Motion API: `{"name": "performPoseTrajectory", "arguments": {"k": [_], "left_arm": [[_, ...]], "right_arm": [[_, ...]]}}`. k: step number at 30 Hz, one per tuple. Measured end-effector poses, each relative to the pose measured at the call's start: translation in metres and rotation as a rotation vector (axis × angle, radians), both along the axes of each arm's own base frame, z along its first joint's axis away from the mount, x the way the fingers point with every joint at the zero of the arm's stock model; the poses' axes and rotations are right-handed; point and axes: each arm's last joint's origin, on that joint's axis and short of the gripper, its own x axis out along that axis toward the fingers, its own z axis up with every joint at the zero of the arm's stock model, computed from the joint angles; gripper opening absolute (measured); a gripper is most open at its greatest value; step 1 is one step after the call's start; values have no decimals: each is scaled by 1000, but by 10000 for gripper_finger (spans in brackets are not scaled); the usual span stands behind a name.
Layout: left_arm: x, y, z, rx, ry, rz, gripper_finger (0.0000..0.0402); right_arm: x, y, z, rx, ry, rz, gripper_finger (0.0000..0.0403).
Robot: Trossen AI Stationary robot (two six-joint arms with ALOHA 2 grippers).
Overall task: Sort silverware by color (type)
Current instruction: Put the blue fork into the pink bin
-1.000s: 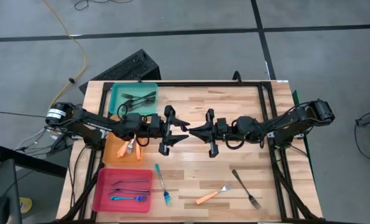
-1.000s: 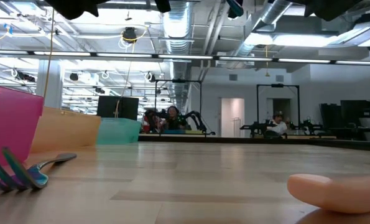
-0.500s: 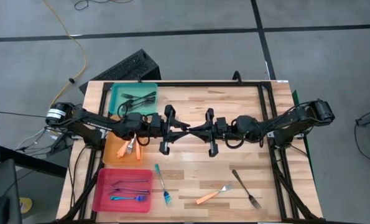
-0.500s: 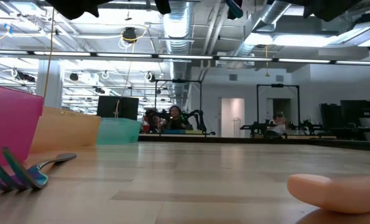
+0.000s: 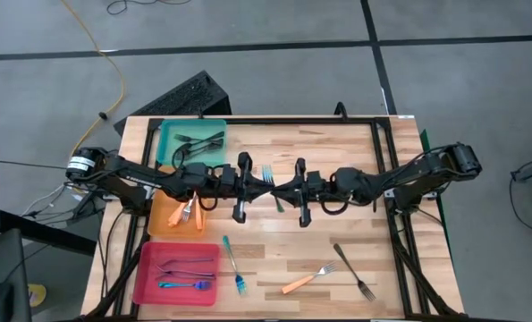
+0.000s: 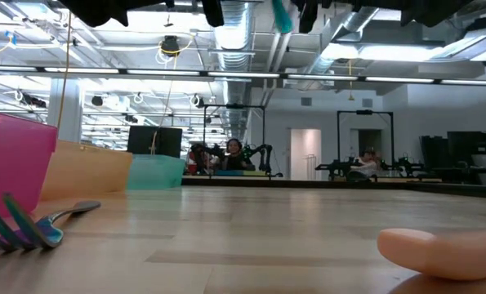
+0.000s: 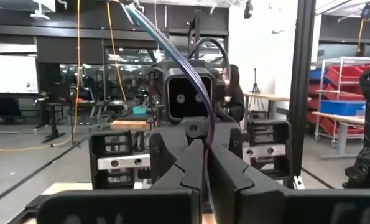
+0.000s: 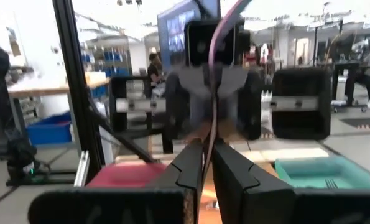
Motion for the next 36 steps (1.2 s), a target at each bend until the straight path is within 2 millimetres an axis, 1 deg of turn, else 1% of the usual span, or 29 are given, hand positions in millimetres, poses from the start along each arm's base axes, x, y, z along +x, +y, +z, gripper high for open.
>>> {"name": "performPoseTrajectory", "arguments": {"k": [8, 15, 24, 28, 30, 32, 36], "left_arm": [[0, 1, 0, 2, 6, 54, 0], [0, 3, -2, 2, 35, 93, 0], [0, 4, -9, 14, 128, 143, 0], [0, 4, -9, 11, 127, 153, 0], [-1, 5, -7, 8, 122, 166, 0], [-1, 5, -6, 3, 113, 182, 0], [-1, 6, -6, 3, 116, 187, 0]], "right_arm": [[1, -1, -4, -9, 38, -6, 57], [2, -8, -15, -6, 147, -21, 57], [1, -2, -28, -16, 282, -7, 58], [0, 0, -29, 2, 291, -5, 60], [0, 0, -31, 1, 307, 1, 71], [0, 0, -33, -1, 325, 5, 91], [-1, 1, -34, 1, 336, 8, 154]]}}
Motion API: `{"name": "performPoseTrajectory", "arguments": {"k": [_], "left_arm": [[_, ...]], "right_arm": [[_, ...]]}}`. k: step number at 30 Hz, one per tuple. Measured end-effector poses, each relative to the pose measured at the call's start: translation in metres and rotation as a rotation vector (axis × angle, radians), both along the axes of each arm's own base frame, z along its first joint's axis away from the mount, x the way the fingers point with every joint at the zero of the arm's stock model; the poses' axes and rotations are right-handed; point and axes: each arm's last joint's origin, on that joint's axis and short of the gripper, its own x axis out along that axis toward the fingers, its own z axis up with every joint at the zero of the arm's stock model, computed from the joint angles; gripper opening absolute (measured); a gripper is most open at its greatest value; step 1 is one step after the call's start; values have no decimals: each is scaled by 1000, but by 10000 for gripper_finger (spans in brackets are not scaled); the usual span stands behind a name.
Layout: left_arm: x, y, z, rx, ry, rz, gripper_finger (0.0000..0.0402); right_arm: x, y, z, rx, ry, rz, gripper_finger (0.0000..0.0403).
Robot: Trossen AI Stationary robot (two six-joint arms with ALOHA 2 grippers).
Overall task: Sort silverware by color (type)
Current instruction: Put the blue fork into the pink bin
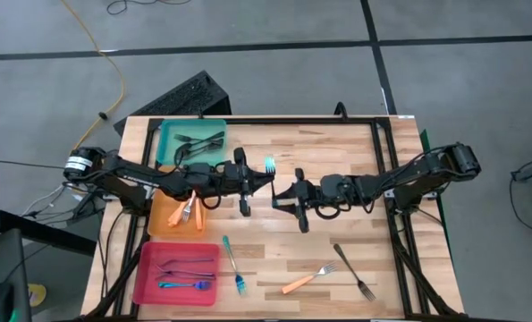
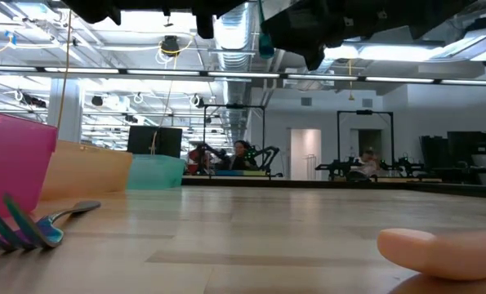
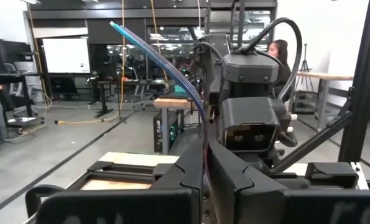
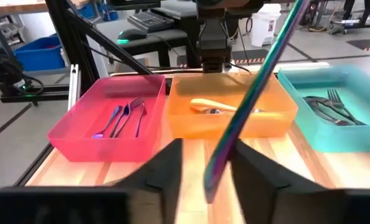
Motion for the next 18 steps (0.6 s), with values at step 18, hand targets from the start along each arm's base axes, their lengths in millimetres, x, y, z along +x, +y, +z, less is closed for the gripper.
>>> {"name": "performPoseTrajectory", "arguments": {"k": [18], "left_arm": [[-71, -3, 32, -99, 264, 19, 0]], "right_arm": [[-10, 5, -27, -3, 297, 4, 255]]}}
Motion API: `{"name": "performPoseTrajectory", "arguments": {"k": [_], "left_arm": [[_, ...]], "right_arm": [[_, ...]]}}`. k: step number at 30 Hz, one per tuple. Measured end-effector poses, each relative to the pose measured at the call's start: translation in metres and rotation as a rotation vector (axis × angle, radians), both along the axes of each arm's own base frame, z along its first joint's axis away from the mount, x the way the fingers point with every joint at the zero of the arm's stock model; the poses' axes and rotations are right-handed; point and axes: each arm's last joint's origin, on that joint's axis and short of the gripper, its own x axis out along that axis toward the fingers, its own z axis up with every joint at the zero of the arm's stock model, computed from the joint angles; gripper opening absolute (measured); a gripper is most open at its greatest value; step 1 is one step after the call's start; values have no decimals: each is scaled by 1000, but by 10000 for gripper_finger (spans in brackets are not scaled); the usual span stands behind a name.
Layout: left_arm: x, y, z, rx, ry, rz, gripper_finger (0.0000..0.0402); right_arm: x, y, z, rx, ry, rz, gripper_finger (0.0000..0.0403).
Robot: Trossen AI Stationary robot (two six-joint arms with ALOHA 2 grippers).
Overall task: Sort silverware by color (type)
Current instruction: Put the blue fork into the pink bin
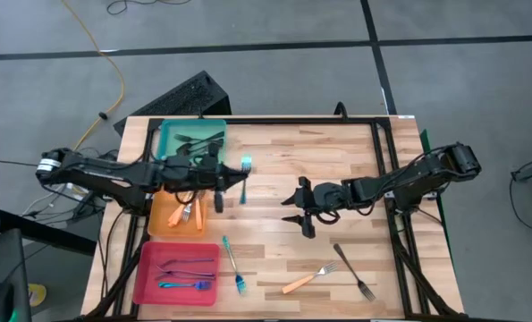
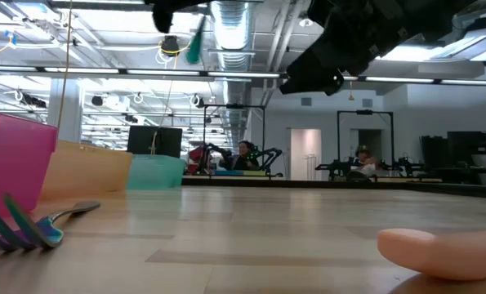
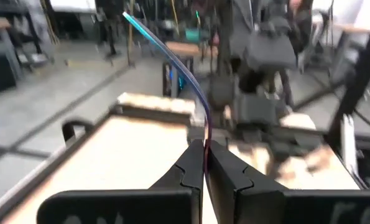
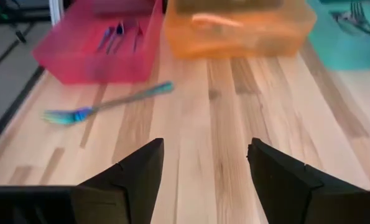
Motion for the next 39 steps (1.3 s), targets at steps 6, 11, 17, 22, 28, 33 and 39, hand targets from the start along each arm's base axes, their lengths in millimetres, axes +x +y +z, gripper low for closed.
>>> {"name": "performPoseTrajectory", "arguments": {"k": [6, 11, 17, 22, 28, 33, 39], "left_arm": [[-24, -19, 3, -106, 70, -60, 0], [-39, -34, 0, -227, 128, -115, 0], [-49, -50, -9, -423, 261, -213, 0], [-55, -58, -18, -619, 402, -257, 0], [-65, -63, -29, -692, 583, -261, 0], [-72, -67, -43, -668, 762, -250, 0], [-66, -81, -57, -646, 880, -312, 0]], "right_arm": [[-5, -6, -9, -25, 109, -16, 255], [-9, -19, -17, -40, 212, -59, 255], [-10, -34, -19, -39, 240, -112, 255], [-10, -48, -20, -34, 248, -161, 255], [-10, -64, -23, -51, 274, -201, 255], [-8, -75, -30, -46, 298, -240, 255], [-4, -85, -45, -42, 347, -270, 255]]}}
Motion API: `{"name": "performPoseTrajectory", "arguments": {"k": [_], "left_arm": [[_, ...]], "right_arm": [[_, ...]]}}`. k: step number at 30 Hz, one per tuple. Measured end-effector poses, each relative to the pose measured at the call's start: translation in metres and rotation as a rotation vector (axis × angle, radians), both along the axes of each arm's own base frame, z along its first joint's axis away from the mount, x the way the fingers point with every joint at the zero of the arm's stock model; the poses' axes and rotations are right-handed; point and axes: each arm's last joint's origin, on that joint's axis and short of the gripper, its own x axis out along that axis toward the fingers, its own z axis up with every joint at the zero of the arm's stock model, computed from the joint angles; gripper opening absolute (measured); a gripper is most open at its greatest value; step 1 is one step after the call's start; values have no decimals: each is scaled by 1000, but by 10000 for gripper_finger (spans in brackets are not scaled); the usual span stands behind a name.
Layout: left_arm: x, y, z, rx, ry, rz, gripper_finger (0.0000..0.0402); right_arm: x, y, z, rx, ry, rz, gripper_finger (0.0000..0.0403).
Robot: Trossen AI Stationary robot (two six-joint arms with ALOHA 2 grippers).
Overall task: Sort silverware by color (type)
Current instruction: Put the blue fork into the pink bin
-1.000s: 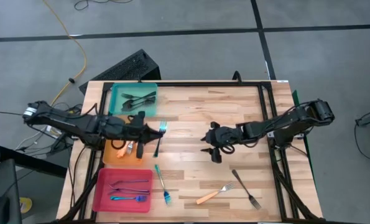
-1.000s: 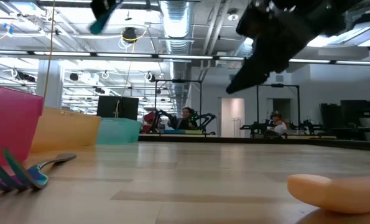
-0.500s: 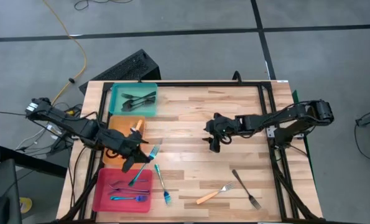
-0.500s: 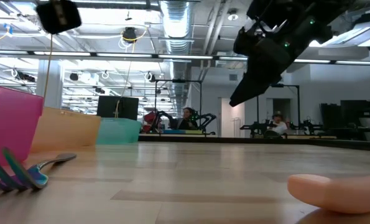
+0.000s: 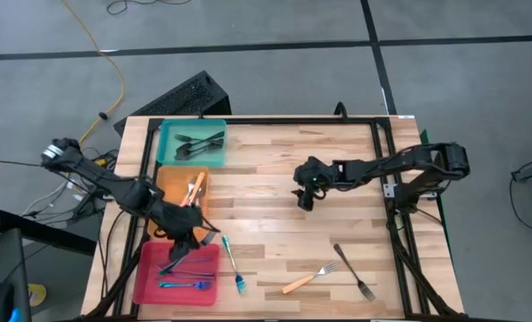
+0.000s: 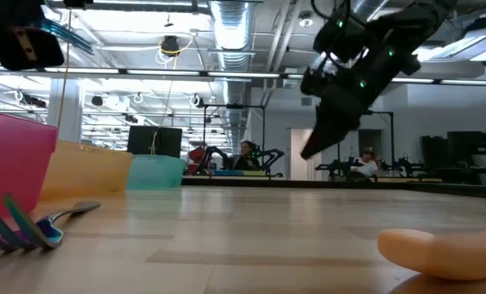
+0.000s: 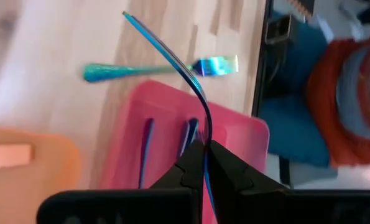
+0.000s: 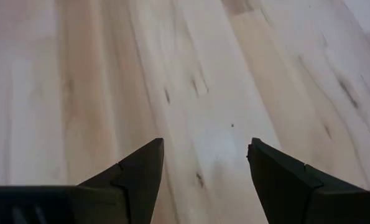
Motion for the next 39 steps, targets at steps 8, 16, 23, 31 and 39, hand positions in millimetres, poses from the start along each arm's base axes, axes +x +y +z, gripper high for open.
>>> {"name": "performPoseTrajectory", "arguments": {"k": [8, 16, 23, 31, 39], "left_arm": [[7, -26, -29, 34, 155, -196, 0], [5, -51, -50, 93, 250, -309, 0], [13, -74, -54, 229, 303, -488, 0], [42, -100, -55, 373, 256, -654, 0], [48, -110, -46, 308, 260, -579, 0]], "right_arm": [[12, -8, -22, 19, 8, -6, 255], [13, -10, -23, 37, -7, 0, 255], [14, -10, -22, 38, -17, 2, 255], [14, -10, -22, 36, -17, 4, 255], [14, -10, -22, 20, -13, 21, 255]]}}
